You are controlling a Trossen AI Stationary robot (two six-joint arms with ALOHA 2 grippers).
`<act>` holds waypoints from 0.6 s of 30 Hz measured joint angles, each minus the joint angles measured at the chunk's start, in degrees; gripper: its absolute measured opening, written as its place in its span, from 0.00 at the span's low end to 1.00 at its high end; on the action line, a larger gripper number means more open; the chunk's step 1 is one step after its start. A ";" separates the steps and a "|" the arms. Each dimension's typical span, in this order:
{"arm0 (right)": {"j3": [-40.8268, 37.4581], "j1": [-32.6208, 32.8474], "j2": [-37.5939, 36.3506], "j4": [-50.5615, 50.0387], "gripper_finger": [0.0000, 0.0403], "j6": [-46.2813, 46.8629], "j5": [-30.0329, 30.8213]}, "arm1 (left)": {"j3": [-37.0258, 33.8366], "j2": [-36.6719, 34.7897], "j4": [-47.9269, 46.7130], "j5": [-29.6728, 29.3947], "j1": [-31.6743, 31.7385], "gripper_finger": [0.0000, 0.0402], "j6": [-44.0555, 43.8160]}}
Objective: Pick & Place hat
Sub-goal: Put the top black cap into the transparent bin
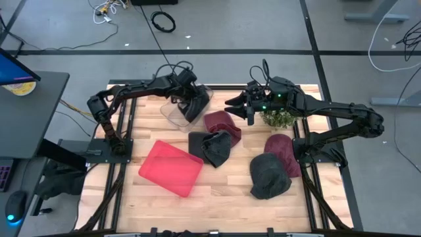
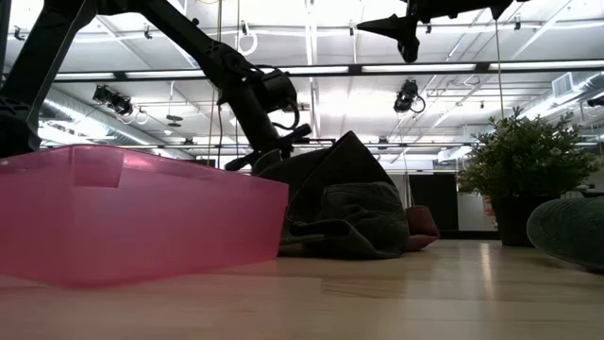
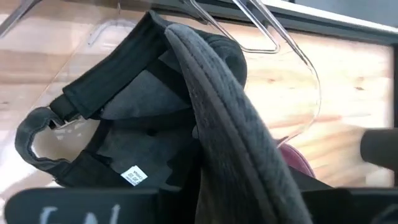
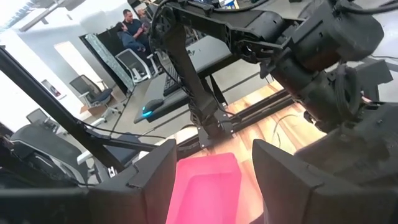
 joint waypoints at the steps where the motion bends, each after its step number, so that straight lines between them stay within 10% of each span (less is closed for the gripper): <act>1: 0.02 0.00 0.00 -0.22 0.53 0.00 -0.01 | 0.00 0.00 0.34 0.88 0.04 0.26 0.30; 18: 0.02 0.00 0.02 -0.99 0.57 0.00 -0.26 | 0.04 -4.41 1.98 7.00 0.41 0.45 10.26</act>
